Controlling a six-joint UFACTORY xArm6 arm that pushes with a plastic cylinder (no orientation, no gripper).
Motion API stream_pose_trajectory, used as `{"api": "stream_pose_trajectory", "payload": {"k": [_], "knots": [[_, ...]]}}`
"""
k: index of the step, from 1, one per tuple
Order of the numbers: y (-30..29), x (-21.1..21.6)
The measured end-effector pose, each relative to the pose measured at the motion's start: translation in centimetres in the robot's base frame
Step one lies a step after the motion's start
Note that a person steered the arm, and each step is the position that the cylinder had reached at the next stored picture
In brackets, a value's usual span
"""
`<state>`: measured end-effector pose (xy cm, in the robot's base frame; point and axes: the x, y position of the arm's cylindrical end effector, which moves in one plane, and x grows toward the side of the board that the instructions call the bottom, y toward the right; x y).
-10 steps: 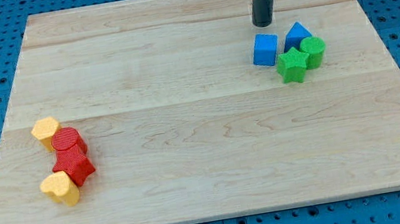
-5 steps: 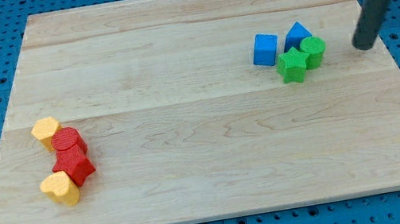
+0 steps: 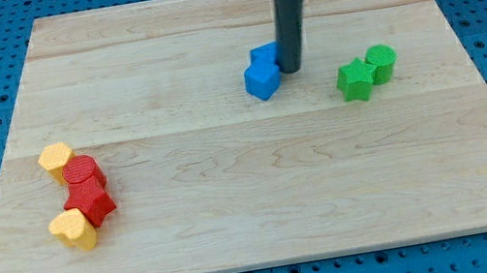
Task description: Keep blue blocks in a diagonal line
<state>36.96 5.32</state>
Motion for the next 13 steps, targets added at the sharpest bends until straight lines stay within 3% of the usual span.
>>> {"api": "stream_pose_trajectory", "payload": {"k": [2,5,7,9,10,13], "knots": [[-4.1,3.1],[-5.9,-0.9],[-0.5,0.0],[5.4,-6.9],[8.6,-6.1],[9.3,-11.5]]}}
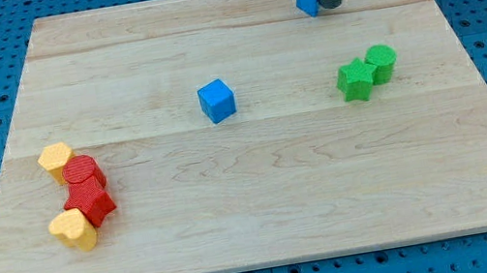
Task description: Keep blue blocks in a diagonal line
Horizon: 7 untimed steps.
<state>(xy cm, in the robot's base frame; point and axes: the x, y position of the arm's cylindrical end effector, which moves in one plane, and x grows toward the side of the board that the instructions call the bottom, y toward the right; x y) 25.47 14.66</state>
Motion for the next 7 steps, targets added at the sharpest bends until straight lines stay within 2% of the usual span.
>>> {"api": "stream_pose_trajectory", "payload": {"k": [1,7], "knots": [[0.0,-2.61],[-0.68,-3.12]]}}
